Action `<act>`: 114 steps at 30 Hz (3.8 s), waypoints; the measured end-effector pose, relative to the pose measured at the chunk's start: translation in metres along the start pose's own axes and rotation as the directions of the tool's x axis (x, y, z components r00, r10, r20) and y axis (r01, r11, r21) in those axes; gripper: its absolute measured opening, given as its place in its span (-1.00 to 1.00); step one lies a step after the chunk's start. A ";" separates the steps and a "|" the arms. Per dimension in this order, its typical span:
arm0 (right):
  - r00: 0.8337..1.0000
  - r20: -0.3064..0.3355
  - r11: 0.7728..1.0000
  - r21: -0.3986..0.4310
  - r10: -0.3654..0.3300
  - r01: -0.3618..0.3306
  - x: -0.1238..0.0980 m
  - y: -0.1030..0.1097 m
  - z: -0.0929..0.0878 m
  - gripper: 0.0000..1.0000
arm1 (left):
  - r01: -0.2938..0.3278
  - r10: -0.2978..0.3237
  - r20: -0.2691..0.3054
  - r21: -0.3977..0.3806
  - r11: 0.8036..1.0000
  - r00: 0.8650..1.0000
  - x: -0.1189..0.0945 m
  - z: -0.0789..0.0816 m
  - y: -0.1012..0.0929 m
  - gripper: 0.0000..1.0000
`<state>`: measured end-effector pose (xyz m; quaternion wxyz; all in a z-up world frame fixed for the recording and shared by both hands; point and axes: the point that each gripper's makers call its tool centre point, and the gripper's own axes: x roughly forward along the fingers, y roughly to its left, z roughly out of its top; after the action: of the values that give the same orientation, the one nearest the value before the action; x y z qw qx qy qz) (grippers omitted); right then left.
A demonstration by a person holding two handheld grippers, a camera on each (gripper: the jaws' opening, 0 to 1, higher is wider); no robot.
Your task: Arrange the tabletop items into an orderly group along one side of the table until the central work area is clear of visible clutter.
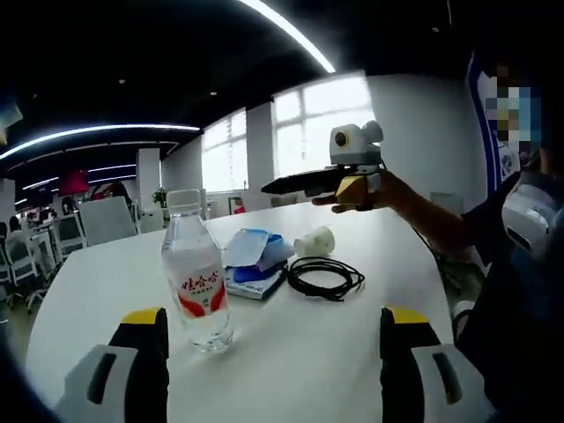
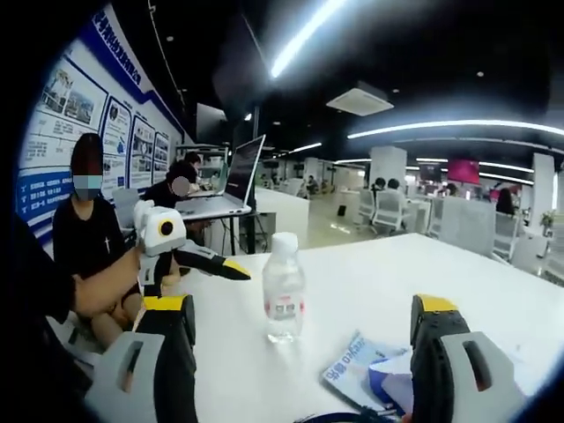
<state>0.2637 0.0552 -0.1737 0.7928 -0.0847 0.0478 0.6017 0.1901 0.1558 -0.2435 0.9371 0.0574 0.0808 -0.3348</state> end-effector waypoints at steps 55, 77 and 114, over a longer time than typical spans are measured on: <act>0.940 -0.083 0.937 0.085 -0.332 0.338 -0.158 -0.087 -0.117 0.49 | 0.038 -0.039 0.014 0.050 0.998 0.999 -0.011 -0.018 -0.037 0.93; 0.937 -0.102 0.932 0.112 -0.334 0.344 -0.166 -0.091 -0.134 0.26 | 0.051 -0.052 0.017 0.063 0.997 0.999 -0.009 -0.020 -0.042 0.86; 0.921 -0.126 0.913 0.136 -0.369 0.385 -0.163 -0.114 -0.149 -0.39 | 0.070 -0.071 0.006 0.097 0.993 0.997 -0.008 -0.026 -0.043 0.79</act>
<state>0.3332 -0.1575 -0.2824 0.8949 -0.0586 0.1166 0.4268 0.1536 0.1321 -0.2694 0.9212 0.0983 0.0619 -0.3714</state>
